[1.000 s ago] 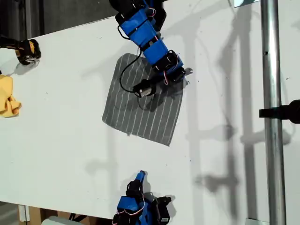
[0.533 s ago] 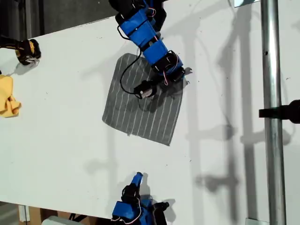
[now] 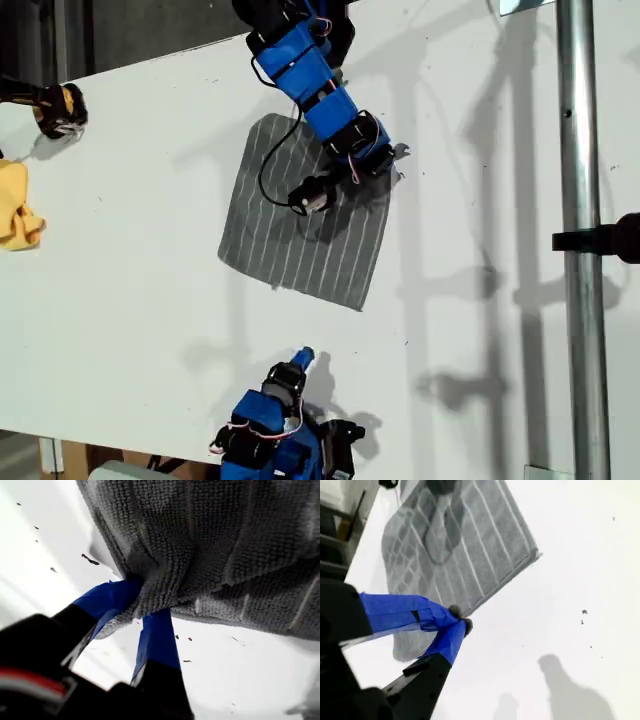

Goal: Grasp corners of a towel and fold twice.

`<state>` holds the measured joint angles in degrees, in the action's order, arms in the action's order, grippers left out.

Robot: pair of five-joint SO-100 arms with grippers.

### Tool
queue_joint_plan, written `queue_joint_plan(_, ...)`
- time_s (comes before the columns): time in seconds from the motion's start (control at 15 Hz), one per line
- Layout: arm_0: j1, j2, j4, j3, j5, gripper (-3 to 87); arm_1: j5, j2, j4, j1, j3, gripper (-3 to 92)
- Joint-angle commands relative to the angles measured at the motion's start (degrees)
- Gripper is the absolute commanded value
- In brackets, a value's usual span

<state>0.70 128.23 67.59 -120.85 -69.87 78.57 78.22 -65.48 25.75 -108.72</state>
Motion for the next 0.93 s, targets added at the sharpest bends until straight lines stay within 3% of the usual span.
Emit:
queue_joint_plan(0.0,2.4,-11.8,0.0,14.2,4.7,-2.6,-0.6,-0.3,0.2,-0.9,0.5,0.0)
queue_joint_plan(0.33,4.1,-30.9,2.5,32.3,14.3,-2.4,-0.6,-0.4,0.4,-0.7,0.5,0.0)
queue_joint_plan(0.47,3.8,-33.1,4.4,34.5,12.8,27.2,-0.7,-0.4,0.2,-0.7,0.6,0.0)
queue_joint_plan(0.53,4.0,-32.9,2.7,34.5,15.6,29.7,-0.7,-0.4,0.2,-0.7,0.6,0.0)
queue_joint_plan(0.87,4.5,-33.6,5.9,38.8,25.6,38.5,-0.7,-0.6,0.2,-0.7,0.6,0.0)
